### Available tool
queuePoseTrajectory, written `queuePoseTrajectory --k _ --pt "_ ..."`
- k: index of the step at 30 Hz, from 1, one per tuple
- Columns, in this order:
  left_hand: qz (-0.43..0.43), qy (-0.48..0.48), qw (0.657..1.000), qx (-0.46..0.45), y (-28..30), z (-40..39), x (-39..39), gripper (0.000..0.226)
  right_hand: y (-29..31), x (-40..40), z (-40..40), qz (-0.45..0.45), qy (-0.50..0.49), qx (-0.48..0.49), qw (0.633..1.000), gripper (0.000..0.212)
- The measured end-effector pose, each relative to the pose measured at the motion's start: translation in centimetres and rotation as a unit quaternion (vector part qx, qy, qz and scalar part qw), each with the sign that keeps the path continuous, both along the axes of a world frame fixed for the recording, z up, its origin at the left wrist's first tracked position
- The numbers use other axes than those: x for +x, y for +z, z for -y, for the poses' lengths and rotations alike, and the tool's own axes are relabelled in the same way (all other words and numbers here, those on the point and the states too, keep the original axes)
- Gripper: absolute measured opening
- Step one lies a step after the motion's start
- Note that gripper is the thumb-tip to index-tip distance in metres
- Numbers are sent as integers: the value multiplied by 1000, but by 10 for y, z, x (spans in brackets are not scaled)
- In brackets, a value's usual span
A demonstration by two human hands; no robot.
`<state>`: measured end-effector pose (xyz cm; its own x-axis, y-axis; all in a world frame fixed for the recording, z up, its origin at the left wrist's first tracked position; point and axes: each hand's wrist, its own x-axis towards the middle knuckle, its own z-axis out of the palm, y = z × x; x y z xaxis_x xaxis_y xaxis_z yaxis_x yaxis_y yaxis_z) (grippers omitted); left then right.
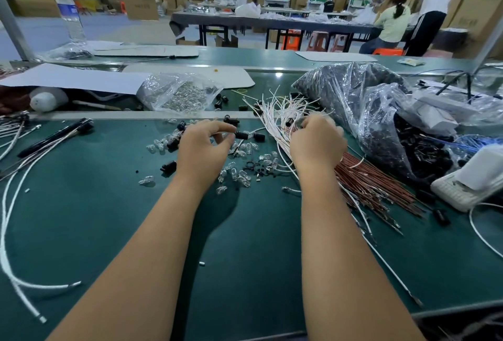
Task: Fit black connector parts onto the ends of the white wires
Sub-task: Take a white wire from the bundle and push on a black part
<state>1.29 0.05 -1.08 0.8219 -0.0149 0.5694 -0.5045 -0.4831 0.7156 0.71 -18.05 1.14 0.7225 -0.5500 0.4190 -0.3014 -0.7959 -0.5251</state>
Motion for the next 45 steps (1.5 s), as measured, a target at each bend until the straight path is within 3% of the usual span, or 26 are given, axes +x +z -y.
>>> queuePoseTrajectory --k 3,5,15,18,21,26,32,38,45 --pt "7 4 1000 30 1 0 0 12 -5 -2 7 -98 -39 13 994 24" --pt "13 8 999 39 0 -1 1 12 -9 -1 9 -113 -44 28 992 23" --pt "-2 59 997 45 -2 -2 3 16 -13 0 11 1 -72 72 995 16" --pt "-4 52 998 30 -2 -4 4 14 -12 -2 8 16 -85 53 995 17" --pt "-3 33 999 -14 -1 -5 5 11 -7 -3 1 91 -91 16 992 20" --pt "-52 13 995 -88 -3 -6 5 5 1 1 -37 260 60 -75 961 20" --pt "-76 1 985 -153 -3 -11 11 12 -15 1 -79 224 245 -27 943 15" --pt "-86 3 984 -157 -4 -17 15 1 -11 1 -67 216 184 54 957 17" --pt "-101 -5 980 -172 -4 -20 15 13 -10 -1 -59 218 172 135 951 16"
